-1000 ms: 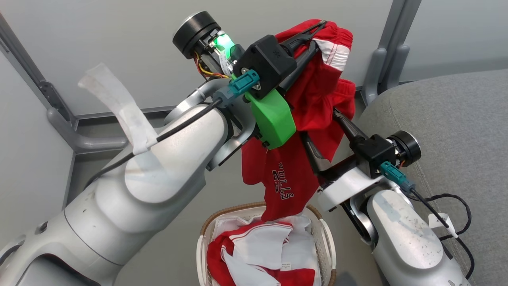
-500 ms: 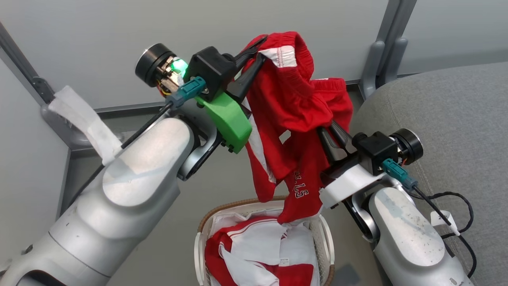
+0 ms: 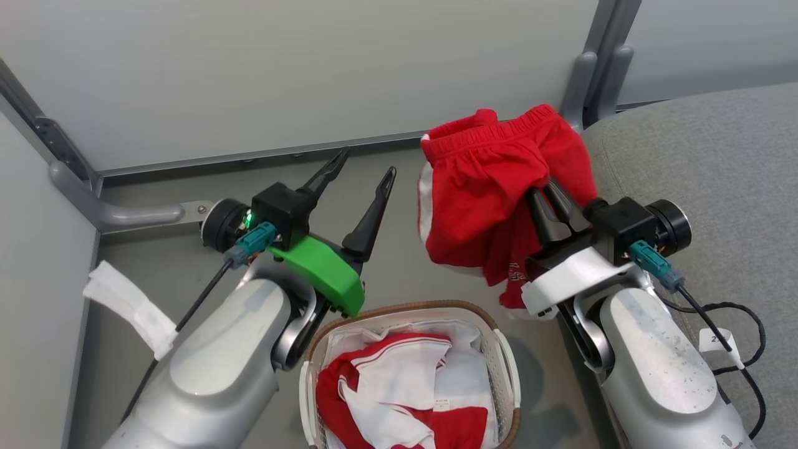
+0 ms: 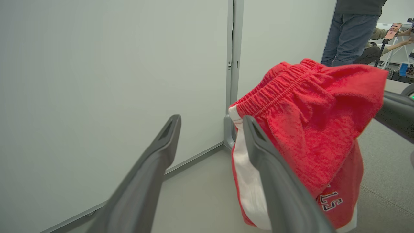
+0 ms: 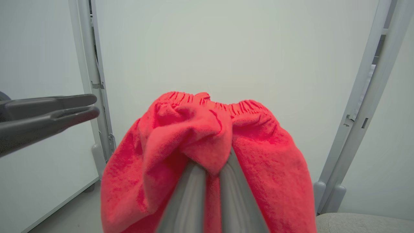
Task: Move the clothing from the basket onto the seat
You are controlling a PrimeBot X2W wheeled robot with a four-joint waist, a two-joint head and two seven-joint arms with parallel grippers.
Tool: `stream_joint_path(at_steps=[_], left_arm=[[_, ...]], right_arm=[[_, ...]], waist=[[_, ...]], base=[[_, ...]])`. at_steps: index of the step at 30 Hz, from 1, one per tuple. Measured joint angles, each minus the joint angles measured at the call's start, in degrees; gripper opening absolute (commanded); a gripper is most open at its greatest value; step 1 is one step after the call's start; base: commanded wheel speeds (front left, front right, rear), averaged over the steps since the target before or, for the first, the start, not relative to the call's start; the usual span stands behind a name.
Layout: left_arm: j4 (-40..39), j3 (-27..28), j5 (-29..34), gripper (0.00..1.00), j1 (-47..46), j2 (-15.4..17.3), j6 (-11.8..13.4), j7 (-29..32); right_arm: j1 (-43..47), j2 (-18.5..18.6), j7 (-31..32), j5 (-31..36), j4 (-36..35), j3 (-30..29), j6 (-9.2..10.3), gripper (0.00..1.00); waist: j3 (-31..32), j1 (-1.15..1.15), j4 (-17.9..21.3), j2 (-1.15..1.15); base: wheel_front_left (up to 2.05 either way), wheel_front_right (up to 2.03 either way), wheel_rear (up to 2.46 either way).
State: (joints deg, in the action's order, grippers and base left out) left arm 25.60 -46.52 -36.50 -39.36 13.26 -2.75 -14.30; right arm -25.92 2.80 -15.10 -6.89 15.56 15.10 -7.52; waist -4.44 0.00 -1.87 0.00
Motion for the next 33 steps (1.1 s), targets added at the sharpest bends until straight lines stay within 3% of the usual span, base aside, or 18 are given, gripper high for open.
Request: stream_joint_path(at_steps=[5,14,25,33], left_arm=[[-0.55,1.86,-0.32,1.00,5.91,-0.09,-0.36,-0.62],[-3.39,8.75,4.49,1.00,16.25,-1.07,-0.38,-0.82],[-4.09,13.43,9.05,1.00,20.08,-3.67,-2.21,-0.82],[-4.97,14.88,12.16,1.00,20.36,-4.02,-3.12,-0.83]], right_arm=[[0.55,0.00,0.01,0.79,0.08,-1.11,0.00,0.00],[2.16,0.00,0.01,1.36,0.43,-2.60,0.00,0.00],[3.33,0.00,0.01,1.85,0.92,-3.72,0.00,0.00],[1.29,0.00,0.00,1.69,0.00,-3.78,0.00,0.00]], waist=[[-0.41,0.00,0.86,0.00],[-0.58,0.00,2.72,0.00],[-0.46,0.00,4.34,0.00],[-1.93,0.00,9.29,0.00]], base=[[0.00,0.00,0.00],[0.00,0.00,0.00],[0.00,0.00,0.00],[0.00,0.00,0.00]])
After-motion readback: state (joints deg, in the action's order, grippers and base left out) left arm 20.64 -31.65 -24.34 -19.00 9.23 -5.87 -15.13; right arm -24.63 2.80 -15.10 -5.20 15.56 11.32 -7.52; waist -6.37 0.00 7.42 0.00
